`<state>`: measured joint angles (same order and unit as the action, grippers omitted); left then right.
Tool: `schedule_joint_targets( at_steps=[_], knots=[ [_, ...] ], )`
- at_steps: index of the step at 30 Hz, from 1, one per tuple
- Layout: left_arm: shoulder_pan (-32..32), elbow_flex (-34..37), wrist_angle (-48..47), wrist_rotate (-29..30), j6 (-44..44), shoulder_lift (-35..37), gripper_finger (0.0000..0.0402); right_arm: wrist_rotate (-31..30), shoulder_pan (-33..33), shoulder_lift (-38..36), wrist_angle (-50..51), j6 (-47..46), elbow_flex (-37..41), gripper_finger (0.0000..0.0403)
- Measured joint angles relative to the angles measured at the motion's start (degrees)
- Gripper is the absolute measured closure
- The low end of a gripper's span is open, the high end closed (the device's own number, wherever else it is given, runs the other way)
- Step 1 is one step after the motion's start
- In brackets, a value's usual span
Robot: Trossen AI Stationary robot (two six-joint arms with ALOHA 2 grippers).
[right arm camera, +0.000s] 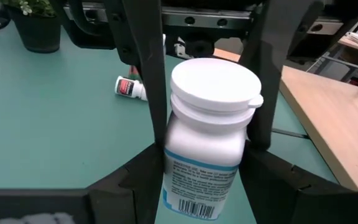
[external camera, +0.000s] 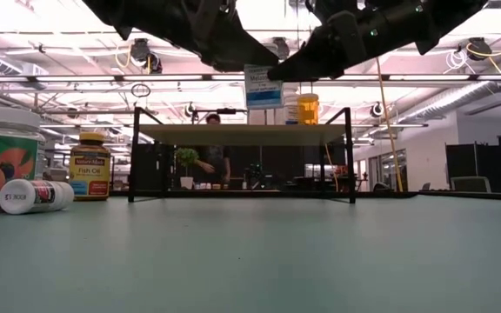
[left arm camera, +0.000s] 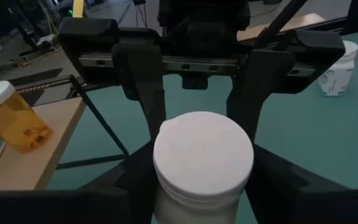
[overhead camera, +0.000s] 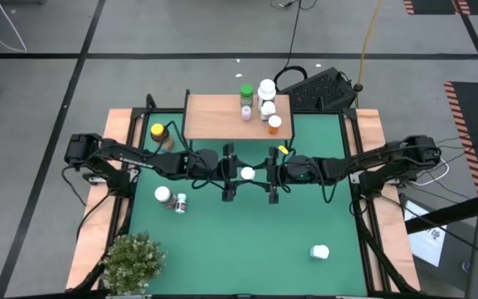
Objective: Pick and place medicine bottles onto shelf by color
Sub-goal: Put the top white blue medicine bottle on the shelf
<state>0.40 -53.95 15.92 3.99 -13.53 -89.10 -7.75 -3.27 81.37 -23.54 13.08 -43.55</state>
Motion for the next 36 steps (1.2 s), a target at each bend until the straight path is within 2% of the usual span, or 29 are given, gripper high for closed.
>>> schedule_joint_targets(
  at_steps=[17,21,27,30,36],
  knots=[
    [-1.4,0.0,0.7,0.7,0.3,0.0,0.0225,0.1,1.8,0.1,-1.7,-0.6,0.0,0.0216],
    [-2.5,0.0,0.4,0.3,0.6,1.2,0.0226,-2.0,1.9,0.1,-3.8,-0.5,0.0,0.0212],
    [-4.6,-0.1,-1.8,1.0,1.2,3.2,0.0228,-7.5,1.8,-0.4,-6.1,0.9,0.0,0.0174],
    [-5.9,0.3,-4.4,1.7,1.9,4.8,0.0228,-8.4,1.7,-0.8,-6.3,1.2,0.0,0.0147],
    [-8.3,0.0,-3.6,1.2,3.5,7.7,0.0229,-9.2,1.7,-3.8,-6.4,1.5,0.0,0.0106]
  ],
)
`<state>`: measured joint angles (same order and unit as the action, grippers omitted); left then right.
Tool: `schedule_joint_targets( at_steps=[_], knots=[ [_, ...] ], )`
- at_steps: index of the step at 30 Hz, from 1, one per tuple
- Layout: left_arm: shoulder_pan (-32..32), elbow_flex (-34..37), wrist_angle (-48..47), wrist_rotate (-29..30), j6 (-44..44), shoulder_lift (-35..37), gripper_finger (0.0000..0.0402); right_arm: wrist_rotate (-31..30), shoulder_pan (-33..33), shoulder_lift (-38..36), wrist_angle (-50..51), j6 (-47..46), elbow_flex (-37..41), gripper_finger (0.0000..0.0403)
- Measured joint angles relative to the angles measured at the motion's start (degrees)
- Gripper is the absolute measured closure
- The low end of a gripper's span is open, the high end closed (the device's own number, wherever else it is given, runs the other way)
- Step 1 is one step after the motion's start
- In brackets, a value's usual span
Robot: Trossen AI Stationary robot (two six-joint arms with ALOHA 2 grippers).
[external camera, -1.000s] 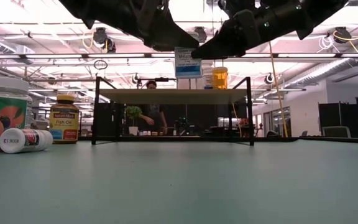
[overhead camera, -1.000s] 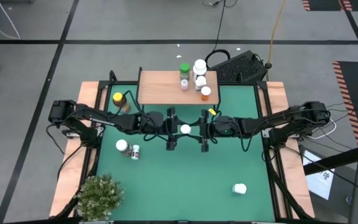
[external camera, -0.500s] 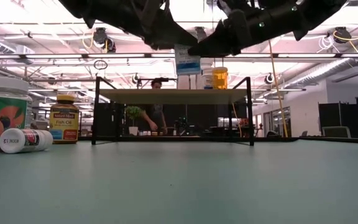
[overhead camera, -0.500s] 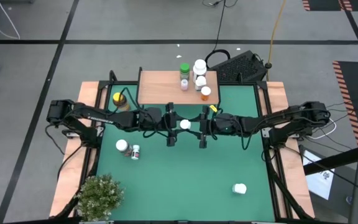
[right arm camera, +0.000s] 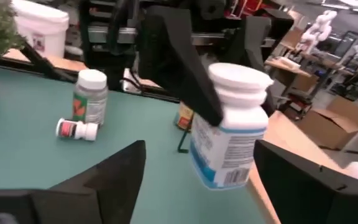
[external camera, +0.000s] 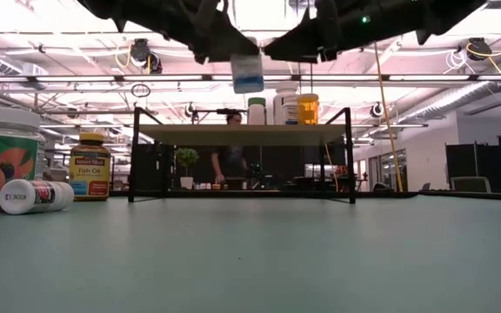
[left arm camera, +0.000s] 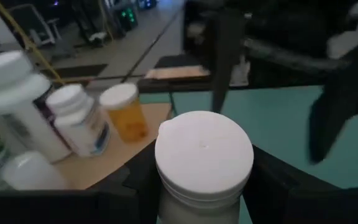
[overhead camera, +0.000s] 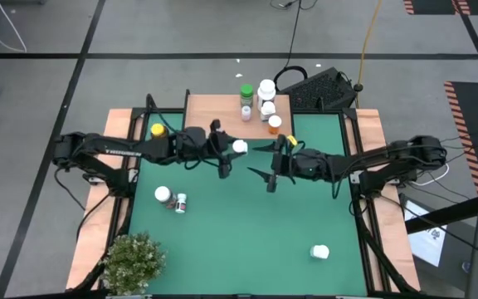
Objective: Pick and place medicine bottles onto shelf by color
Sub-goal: Put the top white blue medicine bottle on the shelf
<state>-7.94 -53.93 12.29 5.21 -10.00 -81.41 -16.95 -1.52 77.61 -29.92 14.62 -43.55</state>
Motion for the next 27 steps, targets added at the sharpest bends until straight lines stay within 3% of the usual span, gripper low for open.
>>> schedule_joint_targets(
  at_steps=[6,15,27],
  knots=[
    [-1.9,0.0,-0.9,-0.3,1.5,1.4,0.0229,-5.8,-0.1,-5.7,1.5,-0.2,0.0,0.0105],
    [-4.2,0.0,0.4,-0.5,3.3,0.7,0.0229,-5.8,-0.1,-12.6,3.6,-0.3,0.0,0.0114],
    [-7.1,0.0,10.7,-0.6,2.4,-2.8,0.0229,-5.9,-0.1,-17.7,9.5,-0.4,0.0,0.0114]
  ],
)
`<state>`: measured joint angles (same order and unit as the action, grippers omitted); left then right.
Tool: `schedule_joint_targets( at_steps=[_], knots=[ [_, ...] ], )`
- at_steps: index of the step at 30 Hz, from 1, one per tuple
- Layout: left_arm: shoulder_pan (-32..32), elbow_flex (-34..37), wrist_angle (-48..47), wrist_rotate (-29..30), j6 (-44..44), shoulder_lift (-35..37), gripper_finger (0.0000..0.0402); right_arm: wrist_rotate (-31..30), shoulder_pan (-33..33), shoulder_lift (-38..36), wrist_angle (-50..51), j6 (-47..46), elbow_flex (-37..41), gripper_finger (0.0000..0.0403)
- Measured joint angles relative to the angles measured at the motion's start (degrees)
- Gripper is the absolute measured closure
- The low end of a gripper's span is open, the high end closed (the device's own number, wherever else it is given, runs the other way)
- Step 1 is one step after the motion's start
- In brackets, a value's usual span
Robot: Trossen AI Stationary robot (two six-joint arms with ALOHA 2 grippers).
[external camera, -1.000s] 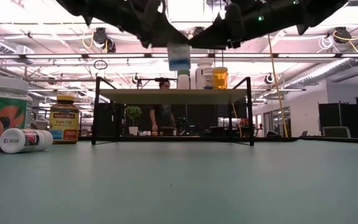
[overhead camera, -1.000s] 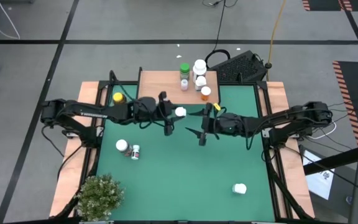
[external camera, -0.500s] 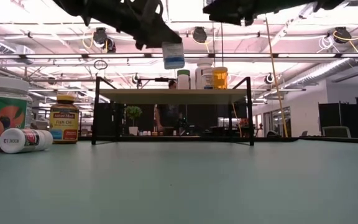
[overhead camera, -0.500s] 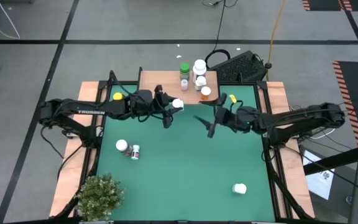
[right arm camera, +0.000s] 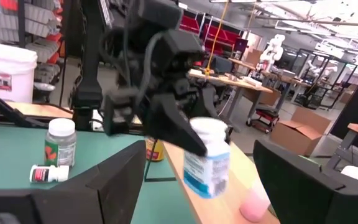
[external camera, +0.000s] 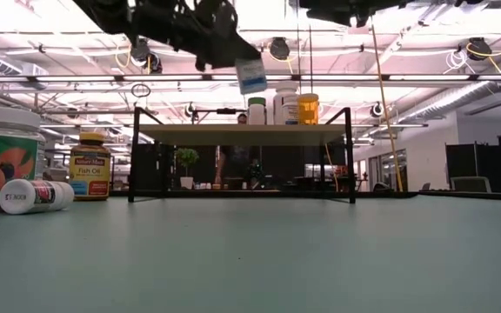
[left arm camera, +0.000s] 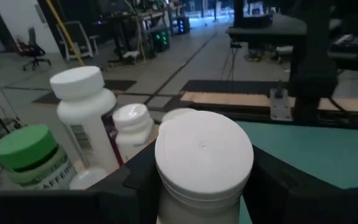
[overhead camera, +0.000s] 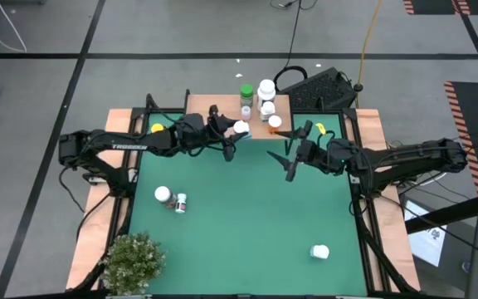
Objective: Pick and place medicine bottles onto shelf by color
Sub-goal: Put the top white blue medicine bottle on the shelf
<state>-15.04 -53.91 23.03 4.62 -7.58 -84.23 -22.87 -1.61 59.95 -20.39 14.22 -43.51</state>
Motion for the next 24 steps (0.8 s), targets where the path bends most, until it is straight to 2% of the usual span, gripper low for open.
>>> schedule_joint_targets(
  at_steps=[14,24],
  knots=[
    [-6.8,0.0,2.4,-1.9,0.4,-7.3,0.0229,0.0,0.0,-2.1,1.2,-0.3,0.0,0.0115],
    [-7.4,0.0,4.3,-4.8,-0.1,-8.3,0.0227,0.0,0.0,-2.1,2.3,-1.6,0.0,0.0115]
  ],
)
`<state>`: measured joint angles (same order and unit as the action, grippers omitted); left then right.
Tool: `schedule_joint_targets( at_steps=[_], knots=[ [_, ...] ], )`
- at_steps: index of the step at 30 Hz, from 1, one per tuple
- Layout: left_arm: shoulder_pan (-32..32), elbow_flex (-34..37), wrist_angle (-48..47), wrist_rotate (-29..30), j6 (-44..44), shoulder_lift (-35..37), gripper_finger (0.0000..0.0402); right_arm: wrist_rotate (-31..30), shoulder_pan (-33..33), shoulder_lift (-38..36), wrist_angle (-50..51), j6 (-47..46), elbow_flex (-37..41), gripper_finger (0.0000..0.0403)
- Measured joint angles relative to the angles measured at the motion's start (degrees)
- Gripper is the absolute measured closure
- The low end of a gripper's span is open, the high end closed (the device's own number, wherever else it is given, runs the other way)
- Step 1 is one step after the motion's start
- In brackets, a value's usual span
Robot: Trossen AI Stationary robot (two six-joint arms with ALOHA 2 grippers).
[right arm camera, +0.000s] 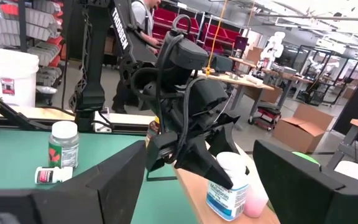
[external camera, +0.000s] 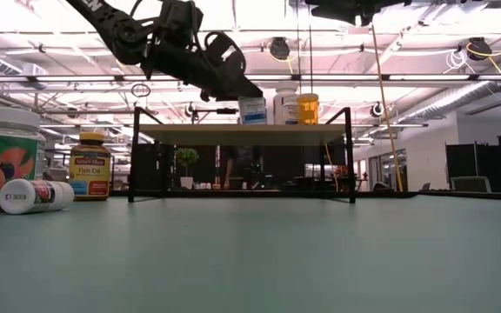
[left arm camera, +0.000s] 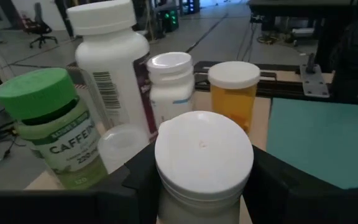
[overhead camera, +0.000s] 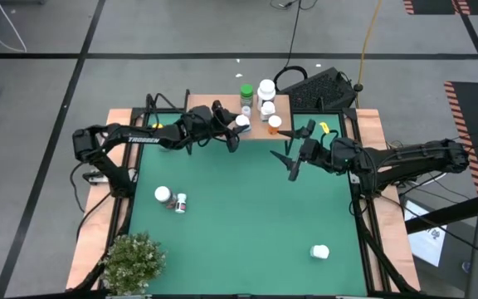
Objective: Pick and place medicine bottles onto shelf by color
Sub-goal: Put the top white blue medicine bottle on the shelf
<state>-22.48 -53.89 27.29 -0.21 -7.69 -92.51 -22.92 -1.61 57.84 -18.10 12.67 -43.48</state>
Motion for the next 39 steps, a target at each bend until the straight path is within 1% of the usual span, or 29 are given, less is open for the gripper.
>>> schedule_joint_targets(
  at_steps=[4,10,12,16,21,26,34,37,39],
  knots=[
    [0.0,-0.9,-1.5,-0.9,-1.3,0.0,0.0227,0.0,0.0,0.0,0.0,0.0,0.0,0.0115],
    [0.0,-7.2,-14.2,-0.9,-3.0,0.0,0.0226,0.0,0.0,0.0,-0.5,0.0,0.0,0.0115],
    [-0.1,-8.7,-16.0,-0.9,-3.1,0.0,0.0226,0.0,0.0,0.0,-0.4,0.0,0.0,0.0115],
    [-0.5,-10.0,-15.9,-0.9,-3.5,-0.2,0.0225,0.0,0.0,0.0,-0.4,-0.1,0.0,0.0115],
    [-0.7,-11.3,-16.1,-3.2,-3.7,-3.5,0.0225,0.0,0.0,0.0,-0.3,-1.4,0.0,0.0115],
    [-0.8,-12.0,-14.1,-3.4,-4.0,-5.7,0.0225,0.1,0.0,0.0,0.0,-1.5,0.0,0.0115],
    [-2.0,-11.9,-14.5,-4.0,-3.9,-5.4,0.0223,0.2,0.0,0.0,1.3,-1.5,0.0,0.0115],
    [-2.6,-11.9,-14.5,-5.8,-2.7,-5.4,0.0208,0.2,0.0,0.0,1.3,-2.4,0.0,0.0115],
    [-3.0,-11.8,-15.1,-7.8,-2.3,-5.4,0.0188,0.2,0.0,0.0,1.3,-3.0,0.0,0.0115]
  ],
)
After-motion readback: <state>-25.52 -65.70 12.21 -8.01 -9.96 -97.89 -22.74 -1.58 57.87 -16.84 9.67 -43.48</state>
